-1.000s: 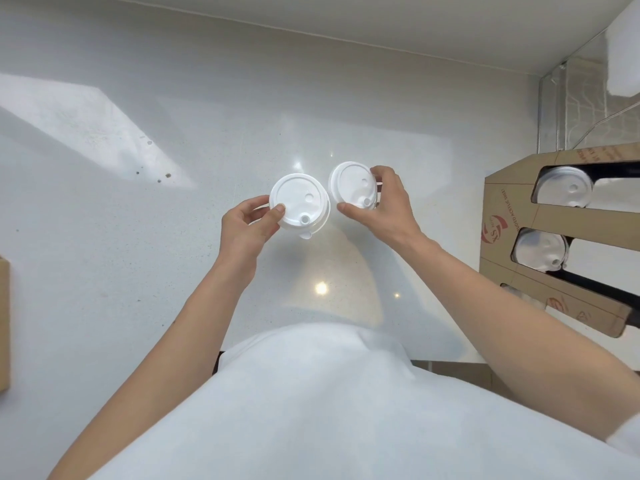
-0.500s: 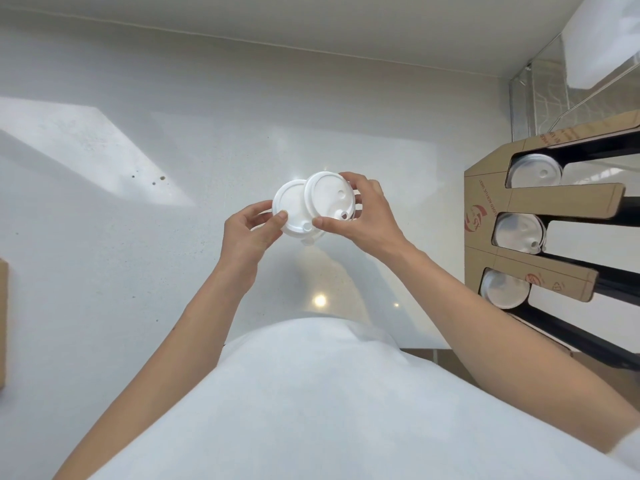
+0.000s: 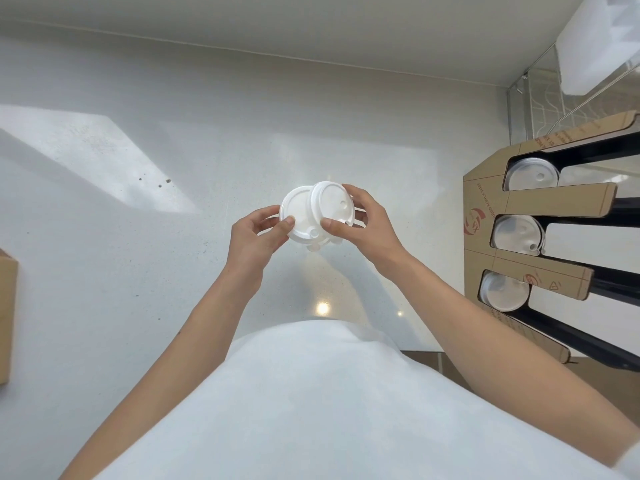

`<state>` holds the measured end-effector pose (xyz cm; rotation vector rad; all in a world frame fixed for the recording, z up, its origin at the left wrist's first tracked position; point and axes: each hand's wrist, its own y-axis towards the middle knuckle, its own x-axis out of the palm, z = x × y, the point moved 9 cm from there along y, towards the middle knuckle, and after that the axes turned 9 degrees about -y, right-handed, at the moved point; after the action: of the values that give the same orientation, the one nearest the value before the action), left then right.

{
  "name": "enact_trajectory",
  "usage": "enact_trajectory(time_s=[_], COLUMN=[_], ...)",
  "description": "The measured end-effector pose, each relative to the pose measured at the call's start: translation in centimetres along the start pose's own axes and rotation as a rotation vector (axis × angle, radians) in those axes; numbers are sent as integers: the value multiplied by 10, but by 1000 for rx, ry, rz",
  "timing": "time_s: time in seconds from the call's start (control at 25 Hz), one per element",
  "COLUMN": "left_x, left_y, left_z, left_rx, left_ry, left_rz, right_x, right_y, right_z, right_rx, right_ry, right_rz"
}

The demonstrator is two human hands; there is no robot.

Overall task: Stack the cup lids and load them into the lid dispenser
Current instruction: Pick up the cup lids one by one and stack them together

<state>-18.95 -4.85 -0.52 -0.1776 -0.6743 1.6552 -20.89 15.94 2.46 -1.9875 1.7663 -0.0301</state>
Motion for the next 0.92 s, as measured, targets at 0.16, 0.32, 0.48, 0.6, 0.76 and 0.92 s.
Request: enact_trajectory(time_s=[0.16, 0.32, 0.48, 0.6, 0.76, 0.92], left_x=[3, 3, 6, 9, 11, 14], left_y=[1, 1, 0, -1, -2, -2], left_z=[0, 2, 5, 6, 8, 7], left_rx=[9, 9, 6, 4, 5, -12], left_ry=[15, 7, -3, -6, -17, -12], left_rz=[-11, -10, -28, -37, -50, -52], right_x=[-10, -17, -15, -13, -9, -9], right_y=[-1, 3, 6, 7, 5, 6], right_z=[-1, 2, 4, 4, 5, 3], right_rx=[-17, 12, 79, 91, 132, 127], right_ry=[10, 31, 116, 149, 199, 186], right_rz=[91, 167, 124, 92, 42, 45])
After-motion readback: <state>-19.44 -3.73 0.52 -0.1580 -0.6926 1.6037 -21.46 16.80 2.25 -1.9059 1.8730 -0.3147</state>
